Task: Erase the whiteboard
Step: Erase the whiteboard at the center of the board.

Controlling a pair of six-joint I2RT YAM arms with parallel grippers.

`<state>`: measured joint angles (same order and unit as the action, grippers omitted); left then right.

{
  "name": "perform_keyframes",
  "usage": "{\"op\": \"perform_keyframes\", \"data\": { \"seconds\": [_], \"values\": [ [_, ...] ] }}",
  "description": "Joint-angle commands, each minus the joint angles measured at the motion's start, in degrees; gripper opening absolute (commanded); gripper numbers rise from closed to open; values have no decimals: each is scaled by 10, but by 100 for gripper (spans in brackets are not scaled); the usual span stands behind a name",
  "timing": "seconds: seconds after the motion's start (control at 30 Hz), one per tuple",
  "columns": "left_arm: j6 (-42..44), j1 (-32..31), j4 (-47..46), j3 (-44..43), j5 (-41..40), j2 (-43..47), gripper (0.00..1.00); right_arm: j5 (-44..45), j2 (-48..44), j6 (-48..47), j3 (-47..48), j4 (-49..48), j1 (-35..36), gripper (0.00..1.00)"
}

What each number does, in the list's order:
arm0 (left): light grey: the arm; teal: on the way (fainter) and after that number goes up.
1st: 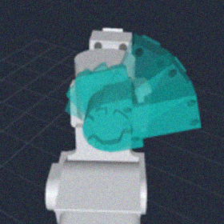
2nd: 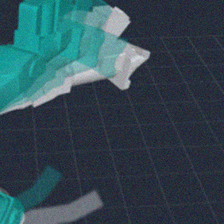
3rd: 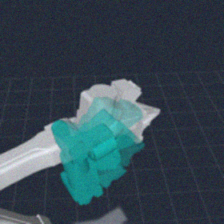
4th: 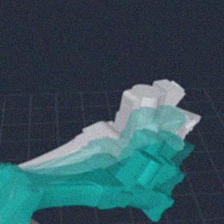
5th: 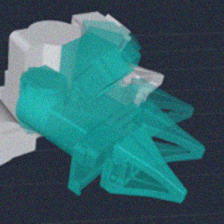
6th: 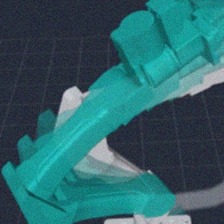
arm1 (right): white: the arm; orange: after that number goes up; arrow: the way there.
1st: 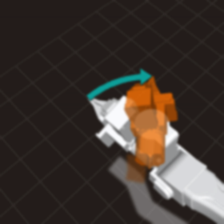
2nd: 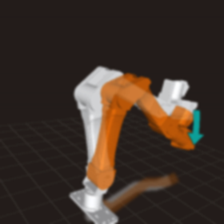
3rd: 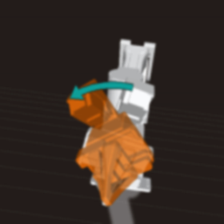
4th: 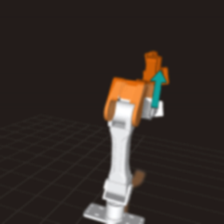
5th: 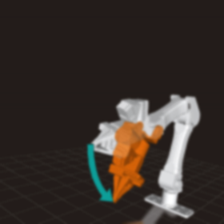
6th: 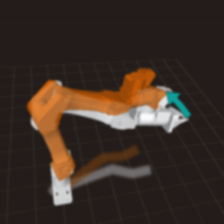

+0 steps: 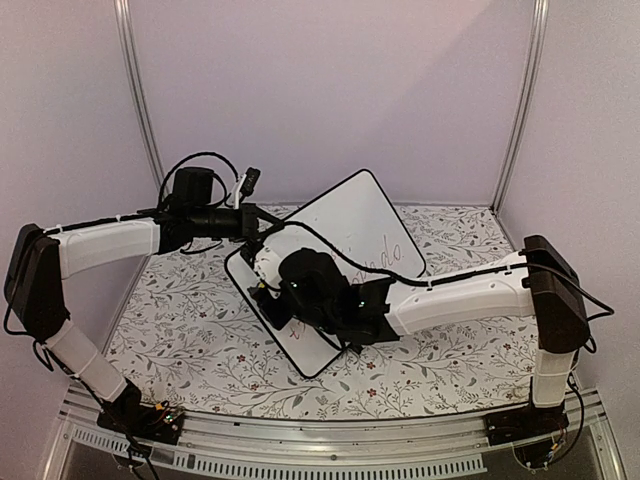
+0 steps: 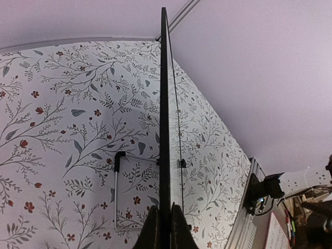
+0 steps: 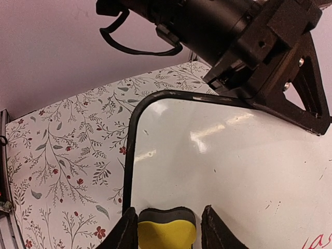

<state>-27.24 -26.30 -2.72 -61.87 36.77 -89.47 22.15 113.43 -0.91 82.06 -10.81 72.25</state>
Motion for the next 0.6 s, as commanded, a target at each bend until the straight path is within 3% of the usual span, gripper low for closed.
{"op": "perform_keyframes", "data": {
  "seconds": [0.0,0.13,0.23,0.33,0.43,0.57],
  "values": [
    [13,-5,-31,7,20,22,0,10,-16,-6,0,-7,-5,44],
    [13,-6,-31,8,17,24,0,7,-37,-11,19,19,-5,53],
    [14,-6,-30,10,13,27,0,-25,-70,-9,22,68,-5,73],
    [14,-5,-31,9,15,26,0,-30,-91,-13,19,136,-5,86],
    [12,-6,-31,8,17,22,0,-14,-97,-17,19,190,-4,94],
    [13,-5,-32,9,16,24,0,-4,-91,-24,18,207,-5,96]
  ]
}}
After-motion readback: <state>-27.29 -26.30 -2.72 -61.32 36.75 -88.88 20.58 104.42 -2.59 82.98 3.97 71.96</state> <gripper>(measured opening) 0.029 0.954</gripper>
